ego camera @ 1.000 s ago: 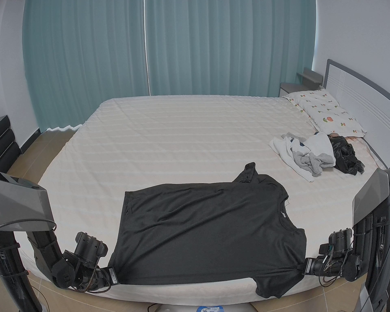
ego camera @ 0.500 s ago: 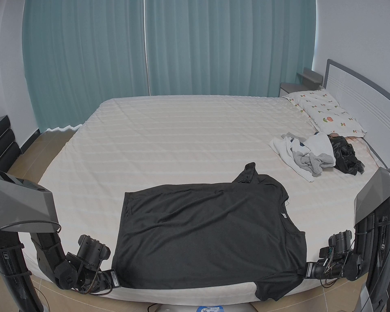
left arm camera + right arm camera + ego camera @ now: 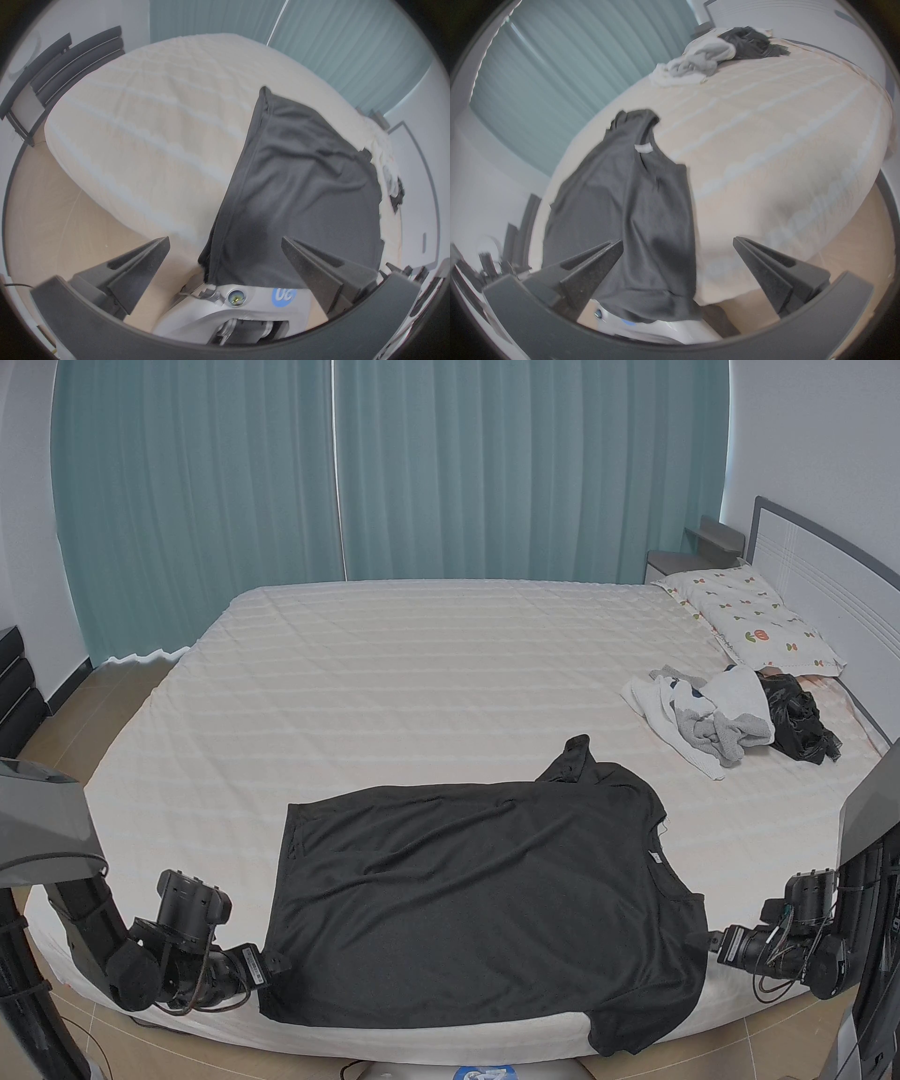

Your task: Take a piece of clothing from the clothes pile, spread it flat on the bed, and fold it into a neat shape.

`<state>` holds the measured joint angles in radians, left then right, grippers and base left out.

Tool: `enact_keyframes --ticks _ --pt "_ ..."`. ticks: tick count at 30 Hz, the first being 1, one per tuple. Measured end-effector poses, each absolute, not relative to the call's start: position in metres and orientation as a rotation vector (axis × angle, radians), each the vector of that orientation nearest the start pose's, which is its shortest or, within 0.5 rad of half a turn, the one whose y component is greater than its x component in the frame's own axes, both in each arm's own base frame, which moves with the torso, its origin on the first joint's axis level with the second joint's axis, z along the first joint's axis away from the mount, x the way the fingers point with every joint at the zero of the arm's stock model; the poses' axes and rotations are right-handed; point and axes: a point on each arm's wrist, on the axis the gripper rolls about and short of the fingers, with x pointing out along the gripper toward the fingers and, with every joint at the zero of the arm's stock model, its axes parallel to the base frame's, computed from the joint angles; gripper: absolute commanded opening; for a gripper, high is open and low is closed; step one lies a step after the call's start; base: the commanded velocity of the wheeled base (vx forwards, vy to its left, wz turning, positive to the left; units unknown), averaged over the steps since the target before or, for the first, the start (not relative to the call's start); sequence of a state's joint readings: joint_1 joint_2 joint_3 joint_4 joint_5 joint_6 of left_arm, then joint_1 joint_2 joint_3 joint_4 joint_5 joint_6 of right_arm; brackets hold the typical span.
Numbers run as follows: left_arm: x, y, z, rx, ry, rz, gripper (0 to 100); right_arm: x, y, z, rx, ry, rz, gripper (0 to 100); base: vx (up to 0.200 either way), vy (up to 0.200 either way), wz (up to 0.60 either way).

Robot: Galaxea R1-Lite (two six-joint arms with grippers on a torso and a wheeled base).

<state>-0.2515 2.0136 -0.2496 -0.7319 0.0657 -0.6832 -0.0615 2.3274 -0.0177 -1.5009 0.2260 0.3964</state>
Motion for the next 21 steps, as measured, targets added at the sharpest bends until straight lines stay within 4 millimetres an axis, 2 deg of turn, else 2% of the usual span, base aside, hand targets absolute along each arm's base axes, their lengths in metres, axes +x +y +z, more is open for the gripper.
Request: enact_keyframes --ticks 5,9,18,21 --pt "0.217 -0.050 0.016 -0.551 0.968 0.130 100 0.218 -0.015 -0.018 0.649 0.733 -0.007 100 0.000 0.000 0.00" --pt "0.214 -0.053 0.025 -0.655 0.943 0.138 100 0.219 -0.016 -0.008 0.701 0.689 0.009 100 0.000 0.000 0.00" --pt "0.208 -0.055 0.027 -0.674 0.951 0.124 100 0.219 -0.015 0.000 0.711 0.657 0.025 100 0.000 0.000 0.00" --pt "0.207 -0.054 0.026 -0.677 0.957 0.127 100 0.219 -0.015 0.000 0.720 0.655 0.023 100 -0.200 0.000 0.00"
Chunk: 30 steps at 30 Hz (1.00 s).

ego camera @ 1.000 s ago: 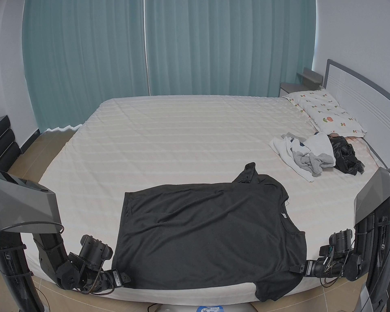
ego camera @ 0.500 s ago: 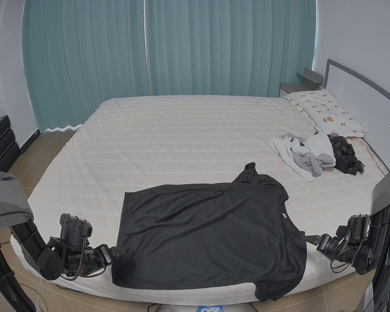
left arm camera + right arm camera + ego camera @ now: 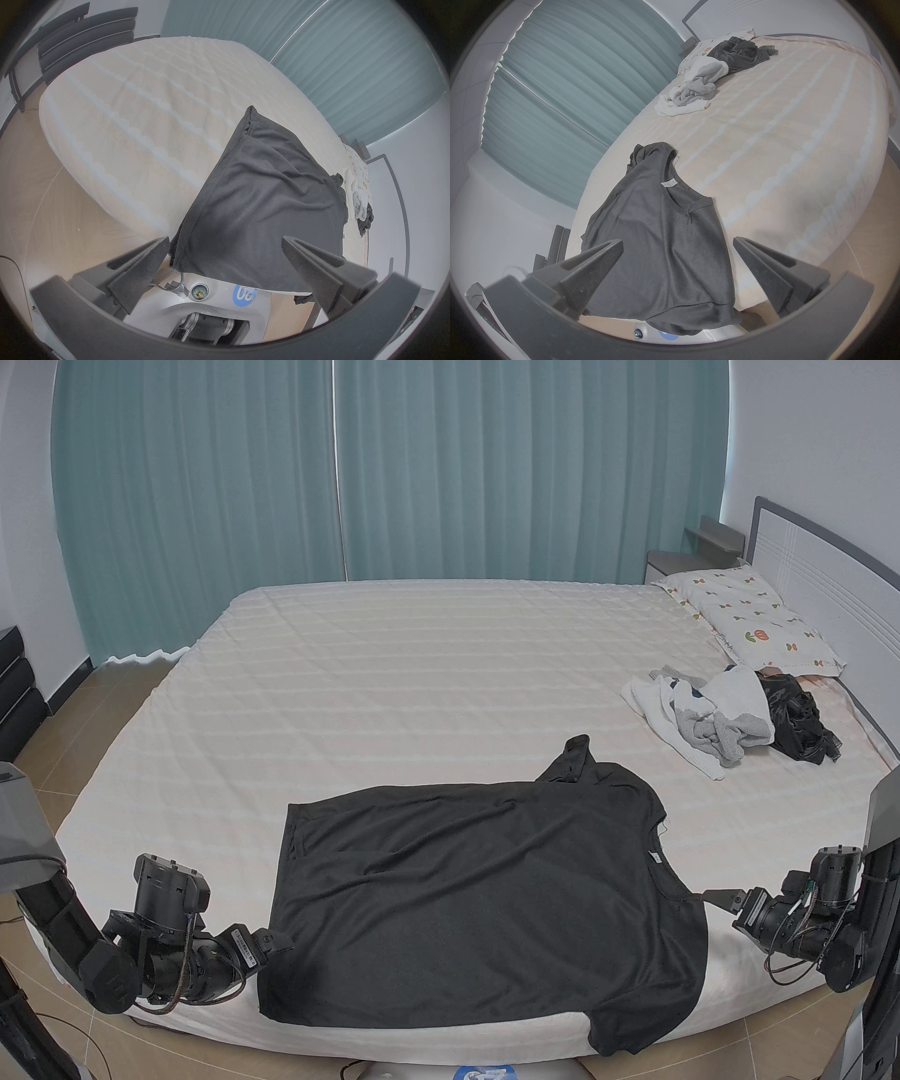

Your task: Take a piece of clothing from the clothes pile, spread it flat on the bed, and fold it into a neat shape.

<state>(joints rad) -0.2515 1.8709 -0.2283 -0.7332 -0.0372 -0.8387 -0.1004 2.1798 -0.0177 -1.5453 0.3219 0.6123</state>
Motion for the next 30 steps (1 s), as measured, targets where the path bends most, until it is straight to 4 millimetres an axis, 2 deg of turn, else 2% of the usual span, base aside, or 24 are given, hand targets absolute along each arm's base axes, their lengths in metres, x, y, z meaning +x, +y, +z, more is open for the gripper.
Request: enact_keyframes --ticks 3,14,30 --pt "0.208 -0.054 0.024 -0.677 0.964 0.131 100 0.219 -0.015 0.001 0.729 0.654 0.021 100 -0.200 0.000 0.00" --pt "0.212 -0.054 0.023 -0.731 0.955 0.167 100 0.219 -0.009 0.001 0.724 0.667 0.038 100 0.000 0.000 0.00" --pt "0.217 -0.056 0.024 -0.730 0.947 0.158 100 0.220 -0.004 0.001 0.717 0.666 0.057 100 0.000 -0.200 0.00"
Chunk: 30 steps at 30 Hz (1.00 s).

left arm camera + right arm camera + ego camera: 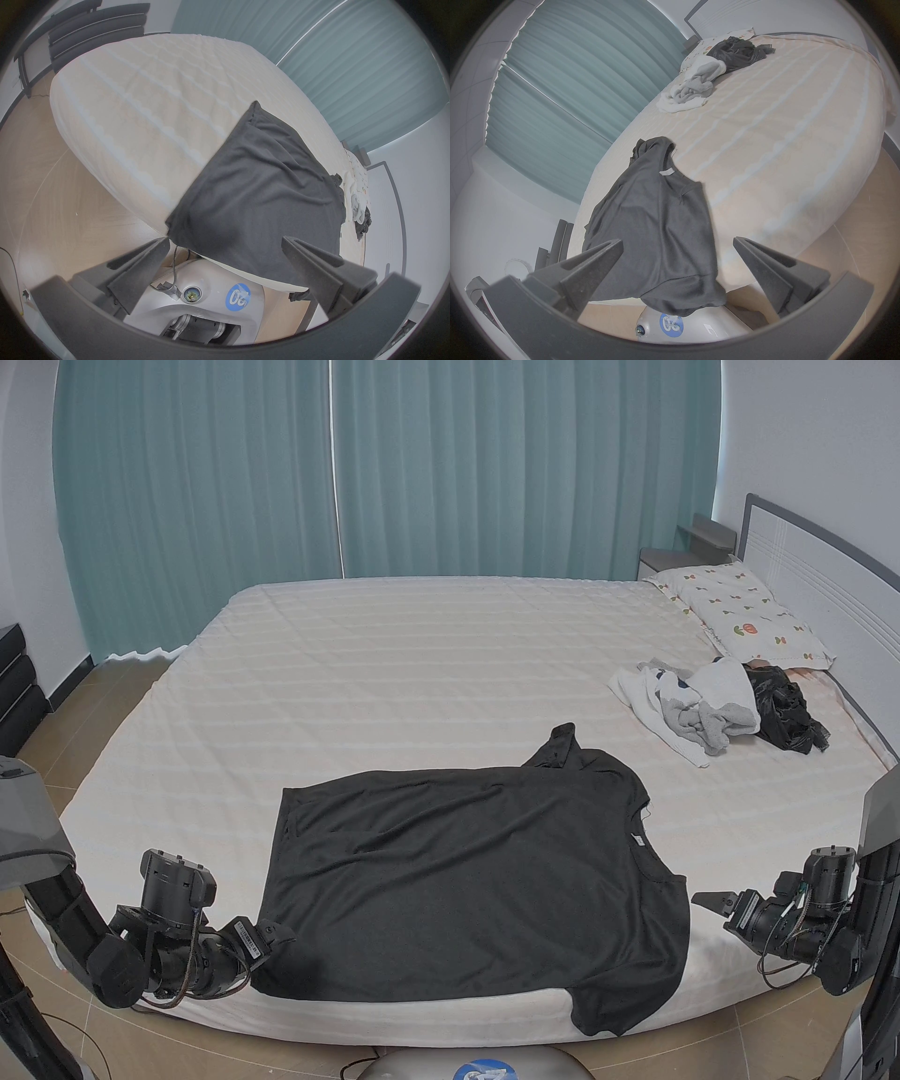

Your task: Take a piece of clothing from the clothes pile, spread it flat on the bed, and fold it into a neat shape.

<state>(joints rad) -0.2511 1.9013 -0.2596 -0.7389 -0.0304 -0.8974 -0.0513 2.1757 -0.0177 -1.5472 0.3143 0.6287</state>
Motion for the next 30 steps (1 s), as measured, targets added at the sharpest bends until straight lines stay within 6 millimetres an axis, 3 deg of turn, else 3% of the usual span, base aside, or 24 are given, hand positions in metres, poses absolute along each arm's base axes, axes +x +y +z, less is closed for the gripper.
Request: enact_keyframes --ticks 7,13,20,30 --pt "0.216 -0.056 0.023 -0.718 0.948 0.156 100 0.220 -0.002 0.002 0.715 0.666 0.065 100 0.000 -0.029 0.00" --pt "0.217 -0.056 0.022 -0.707 0.949 0.161 100 0.226 0.011 0.002 0.699 0.648 0.042 100 0.000 0.000 0.00" --pt "0.217 -0.056 0.020 -0.711 0.951 0.169 100 0.246 0.043 0.004 0.661 0.593 0.069 100 0.171 0.000 0.00" --pt "0.216 -0.055 0.020 -0.721 0.961 0.161 100 0.295 0.069 0.007 0.671 0.569 0.112 100 0.000 0.000 0.00"
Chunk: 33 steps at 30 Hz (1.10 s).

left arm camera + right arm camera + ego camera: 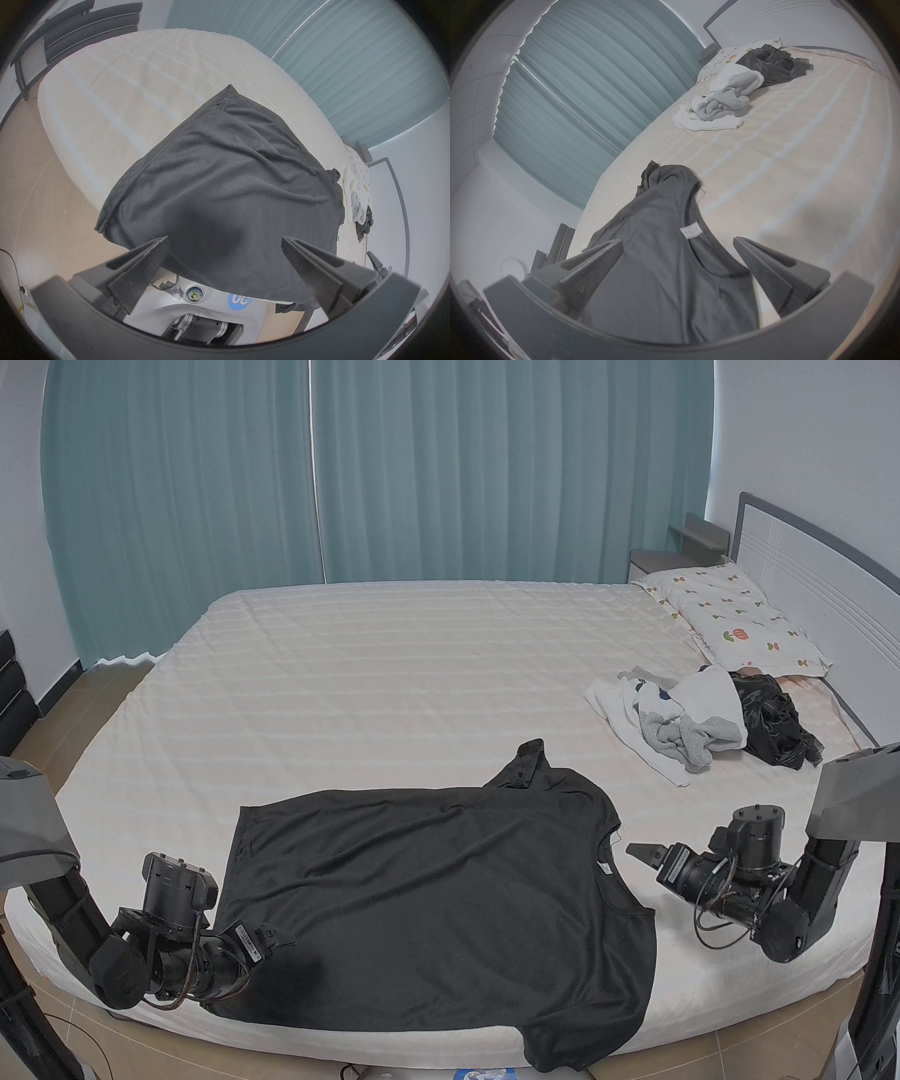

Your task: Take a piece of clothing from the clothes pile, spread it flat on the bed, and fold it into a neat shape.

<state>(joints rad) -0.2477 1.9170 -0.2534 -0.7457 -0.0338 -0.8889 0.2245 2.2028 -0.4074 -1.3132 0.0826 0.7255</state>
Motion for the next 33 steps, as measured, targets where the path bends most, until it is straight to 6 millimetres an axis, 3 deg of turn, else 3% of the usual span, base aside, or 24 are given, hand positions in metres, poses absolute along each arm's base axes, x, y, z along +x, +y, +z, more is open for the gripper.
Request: enact_keyframes --ticks 15,25,33 --pt "0.216 -0.056 0.021 -0.765 0.976 0.092 100 0.407 0.104 0.038 0.716 0.589 0.062 100 0.000 0.000 0.00" --pt "0.215 -0.052 0.020 -0.784 0.988 0.090 100 0.453 0.114 0.024 0.386 0.552 0.073 100 0.000 0.000 0.00" --pt "0.212 -0.050 0.018 -0.789 1.003 0.094 100 0.500 0.122 0.009 0.344 0.456 0.073 100 0.000 0.000 0.00"
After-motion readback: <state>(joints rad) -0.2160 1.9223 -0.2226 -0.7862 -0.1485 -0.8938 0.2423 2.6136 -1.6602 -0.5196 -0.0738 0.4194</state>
